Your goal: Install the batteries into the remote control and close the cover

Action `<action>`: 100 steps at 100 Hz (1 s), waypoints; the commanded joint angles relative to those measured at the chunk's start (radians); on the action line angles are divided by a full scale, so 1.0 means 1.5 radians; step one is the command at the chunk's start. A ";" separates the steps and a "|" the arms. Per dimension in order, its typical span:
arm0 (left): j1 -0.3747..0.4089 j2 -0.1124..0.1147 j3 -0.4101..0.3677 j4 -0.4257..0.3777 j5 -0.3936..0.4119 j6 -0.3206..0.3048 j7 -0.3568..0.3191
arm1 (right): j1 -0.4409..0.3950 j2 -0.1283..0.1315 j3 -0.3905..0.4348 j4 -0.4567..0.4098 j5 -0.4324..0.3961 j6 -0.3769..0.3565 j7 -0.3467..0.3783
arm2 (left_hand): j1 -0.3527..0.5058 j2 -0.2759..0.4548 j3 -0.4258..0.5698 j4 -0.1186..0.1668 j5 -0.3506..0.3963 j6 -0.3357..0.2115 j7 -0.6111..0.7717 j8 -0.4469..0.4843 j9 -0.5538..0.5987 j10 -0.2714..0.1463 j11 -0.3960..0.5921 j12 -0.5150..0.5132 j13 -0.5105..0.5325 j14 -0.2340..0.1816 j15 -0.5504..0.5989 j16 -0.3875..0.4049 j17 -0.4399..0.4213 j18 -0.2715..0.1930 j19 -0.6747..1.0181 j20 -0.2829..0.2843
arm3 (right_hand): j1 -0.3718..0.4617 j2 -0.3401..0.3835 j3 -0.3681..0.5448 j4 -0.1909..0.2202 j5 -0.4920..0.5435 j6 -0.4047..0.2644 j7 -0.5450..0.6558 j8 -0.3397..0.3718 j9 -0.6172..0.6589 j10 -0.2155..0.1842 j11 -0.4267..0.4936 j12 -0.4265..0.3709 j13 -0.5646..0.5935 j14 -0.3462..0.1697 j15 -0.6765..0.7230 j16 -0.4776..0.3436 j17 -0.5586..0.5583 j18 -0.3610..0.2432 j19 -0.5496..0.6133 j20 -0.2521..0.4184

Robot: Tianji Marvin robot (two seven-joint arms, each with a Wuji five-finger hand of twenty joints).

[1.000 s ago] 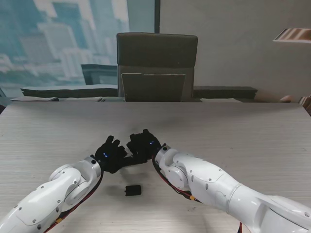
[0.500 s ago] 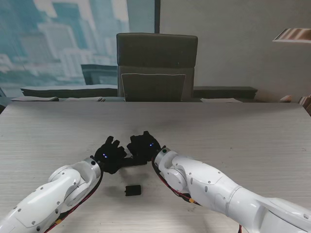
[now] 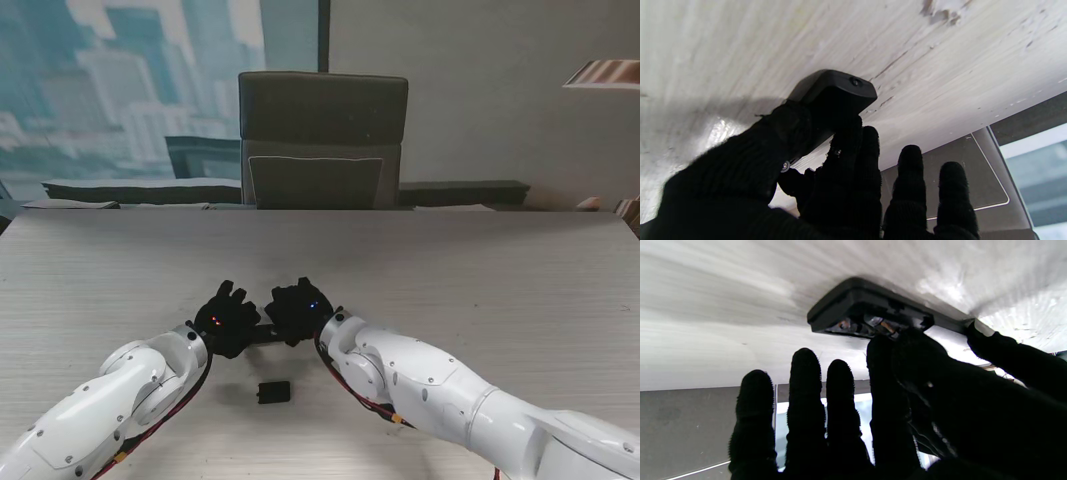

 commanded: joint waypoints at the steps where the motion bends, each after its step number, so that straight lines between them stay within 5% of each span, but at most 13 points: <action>1: 0.018 0.005 0.008 0.026 0.002 0.001 -0.024 | -0.009 0.008 -0.001 -0.003 -0.006 0.005 0.012 | 0.131 -0.055 0.014 0.044 0.035 -0.240 0.091 0.031 -0.009 -0.004 -0.007 -0.004 -0.020 0.004 -0.011 -0.002 -0.013 0.010 -0.010 -0.006 | 0.010 0.002 0.012 0.012 0.005 -0.005 0.018 0.008 0.005 0.005 0.010 0.005 0.008 0.006 0.008 -0.003 -0.004 0.017 -0.002 -0.006; 20: 0.018 0.005 0.007 0.025 0.002 0.001 -0.025 | -0.021 0.024 0.017 -0.027 -0.023 0.015 0.010 | 0.136 -0.052 0.012 0.044 0.039 -0.243 0.096 0.032 -0.008 -0.005 -0.007 -0.004 -0.020 0.005 -0.011 -0.002 -0.013 0.011 -0.010 -0.005 | 0.002 -0.038 0.010 0.011 -0.035 -0.039 0.009 0.004 0.000 0.012 0.007 0.003 0.005 0.005 0.008 -0.002 -0.003 0.012 0.001 -0.005; 44: 0.017 0.005 0.008 0.025 0.002 0.001 -0.025 | -0.034 0.039 0.040 -0.056 -0.042 0.017 0.003 | 0.142 -0.048 0.006 0.043 0.043 -0.240 0.101 0.032 -0.007 -0.006 -0.006 -0.003 -0.020 0.006 -0.010 -0.002 -0.013 0.011 -0.009 -0.005 | -0.045 -0.064 0.003 0.010 -0.090 -0.029 -0.005 -0.002 -0.009 0.018 0.004 0.003 -0.001 0.006 0.006 -0.003 -0.004 0.014 0.001 -0.004; 52: 0.017 0.005 0.008 0.025 0.002 0.001 -0.025 | -0.037 0.043 0.046 -0.065 -0.048 0.018 0.002 | 0.140 -0.049 0.005 0.044 0.043 -0.239 0.102 0.031 -0.006 -0.005 -0.006 -0.003 -0.020 0.004 -0.010 -0.002 -0.013 0.011 -0.009 -0.005 | -0.088 -0.033 -0.006 0.037 -0.107 -0.009 -0.047 0.023 -0.014 0.022 0.002 0.001 -0.004 0.008 0.004 -0.003 -0.006 0.015 -0.001 -0.005; 58: 0.017 0.005 0.008 0.025 0.002 0.001 -0.026 | -0.040 0.046 0.053 -0.075 -0.051 0.023 0.004 | 0.139 -0.048 0.004 0.044 0.044 -0.239 0.103 0.031 -0.007 -0.004 -0.007 -0.004 -0.020 0.006 -0.011 -0.002 -0.013 0.011 -0.009 -0.005 | -0.122 0.000 -0.017 0.092 -0.120 0.010 -0.093 0.067 -0.016 0.028 -0.002 0.000 -0.006 0.011 0.001 -0.004 -0.006 0.017 -0.001 -0.004; 61: 0.017 0.005 0.008 0.025 0.002 0.001 -0.027 | -0.042 0.048 0.056 -0.082 -0.052 0.028 0.007 | 0.138 -0.047 0.004 0.044 0.043 -0.240 0.102 0.030 -0.007 -0.004 -0.007 -0.003 -0.020 0.006 -0.011 -0.002 -0.013 0.011 -0.009 -0.005 | -0.147 0.026 -0.033 0.137 -0.135 0.021 -0.144 0.161 -0.016 0.035 -0.005 -0.002 -0.005 0.017 0.001 -0.004 -0.005 0.020 0.000 -0.004; 81: 0.015 0.005 0.010 0.026 0.000 0.000 -0.027 | -0.055 0.058 0.079 -0.131 -0.063 0.077 0.033 | 0.137 -0.044 0.000 0.044 0.042 -0.238 0.102 0.029 -0.008 -0.004 -0.007 -0.004 -0.020 0.004 -0.010 -0.002 -0.012 0.011 -0.009 -0.005 | -0.190 0.038 -0.099 0.134 -0.175 0.067 -0.178 0.165 0.026 0.058 -0.017 -0.008 0.030 0.048 -0.006 -0.012 0.031 0.044 0.010 0.000; 100: 0.014 0.005 0.012 0.027 0.000 0.001 -0.026 | -0.058 0.066 0.092 -0.173 -0.063 0.132 0.085 | 0.141 -0.041 -0.003 0.045 0.043 -0.235 0.102 0.029 -0.007 -0.004 -0.006 -0.003 -0.020 0.006 -0.010 -0.002 -0.012 0.011 -0.009 -0.005 | -0.251 0.168 -0.200 0.140 -0.096 0.070 -0.188 0.161 0.107 0.083 -0.037 -0.018 0.066 0.094 0.006 -0.017 0.050 0.073 0.022 0.008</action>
